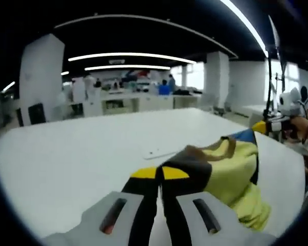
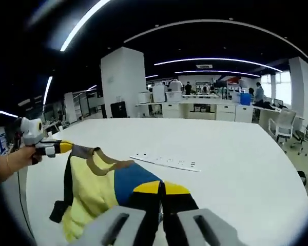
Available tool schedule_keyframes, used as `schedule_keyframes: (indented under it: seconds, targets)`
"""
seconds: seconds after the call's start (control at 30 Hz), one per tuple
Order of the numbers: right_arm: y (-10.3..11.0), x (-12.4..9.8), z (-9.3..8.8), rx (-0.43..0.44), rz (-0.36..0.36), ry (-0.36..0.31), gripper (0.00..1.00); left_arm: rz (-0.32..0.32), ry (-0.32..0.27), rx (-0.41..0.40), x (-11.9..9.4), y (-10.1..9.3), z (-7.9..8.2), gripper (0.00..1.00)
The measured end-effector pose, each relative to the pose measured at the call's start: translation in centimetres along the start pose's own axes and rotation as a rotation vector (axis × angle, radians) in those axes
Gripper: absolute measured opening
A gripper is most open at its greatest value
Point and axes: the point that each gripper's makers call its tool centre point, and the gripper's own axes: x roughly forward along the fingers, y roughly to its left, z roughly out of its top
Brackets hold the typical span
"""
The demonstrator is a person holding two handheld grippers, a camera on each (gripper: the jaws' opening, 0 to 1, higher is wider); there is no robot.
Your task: Fold the garment on the visible template until the final outline fits inside the template.
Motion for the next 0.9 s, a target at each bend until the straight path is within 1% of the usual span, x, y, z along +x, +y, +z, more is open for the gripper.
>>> schedule_keyframes:
  seconds: [0.03,0.07,0.1,0.13,0.2,0.27,0.3,0.37,0.4,0.43,0.47,0.53,0.57,0.6,0.63,0.67,0.8,0.9]
  targets:
    - [-0.4,0.6,-0.3,0.000,-0.004,0.008,0.00,0.009,0.022,-0.007,0.4,0.2,-0.5,0.00]
    - [-1.0,1.4,-0.6,0.010,-0.015,0.019,0.00,0.012,0.030,-0.006,1.1,0.4,-0.8,0.00]
    - [-1.1,1.6,-0.7,0.015,-0.018,0.021,0.00,0.012,0.029,-0.005,1.2,0.5,-0.9,0.00]
    - [-1.7,2.5,-1.1,0.019,-0.022,0.022,0.00,0.013,0.040,-0.020,2.1,0.8,-1.3,0.00]
    - [-2.1,3.4,-1.3,0.022,-0.022,0.010,0.00,0.017,0.045,-0.041,3.0,1.1,-1.6,0.00]
    - [-2.7,4.5,-2.2,0.061,-0.040,0.027,0.00,0.023,0.061,-0.058,3.9,1.3,-2.1,0.00]
    - [-3.1,5.1,-2.9,0.062,-0.054,0.040,0.00,0.023,0.073,-0.060,4.5,1.4,-2.6,0.00]
    - [-3.7,5.7,-4.2,0.093,-0.081,0.080,0.00,0.020,0.098,-0.065,5.5,1.3,-3.4,0.00]
    - [-4.0,6.2,-4.9,0.096,-0.089,0.097,0.00,0.021,0.123,-0.075,6.0,1.3,-4.1,0.00]
    - [-4.2,6.6,-5.5,0.108,-0.097,0.116,0.00,0.020,0.131,-0.074,6.2,1.3,-4.3,0.00]
    - [-4.4,6.8,-5.9,0.114,-0.103,0.128,0.00,0.021,0.169,-0.065,6.8,1.4,-5.3,0.00]
    - [-4.7,7.2,-6.5,0.123,-0.110,0.137,0.00,0.018,0.205,-0.062,7.2,1.4,-6.2,0.00]
    - [-4.8,7.4,-7.0,0.134,-0.119,0.153,0.00,0.026,0.231,-0.063,7.4,1.4,-6.8,0.00]
    - [-4.9,7.5,-7.1,0.135,-0.121,0.157,0.00,0.029,0.244,-0.058,7.6,1.5,-7.1,0.00]
    - [-5.1,7.8,-7.6,0.140,-0.125,0.165,0.00,0.040,0.263,-0.041,7.7,1.6,-7.6,0.00]
    - [-5.1,8.1,-7.9,0.144,-0.127,0.170,0.00,0.042,0.272,-0.024,7.9,1.7,-7.8,0.00]
    - [-5.1,8.8,-8.8,0.138,-0.129,0.188,0.00,0.039,0.274,-0.033,8.5,1.7,-7.9,0.00]
    - [-5.2,9.0,-9.1,0.137,-0.135,0.195,0.00,0.043,0.294,-0.020,9.0,2.0,-8.5,0.00]
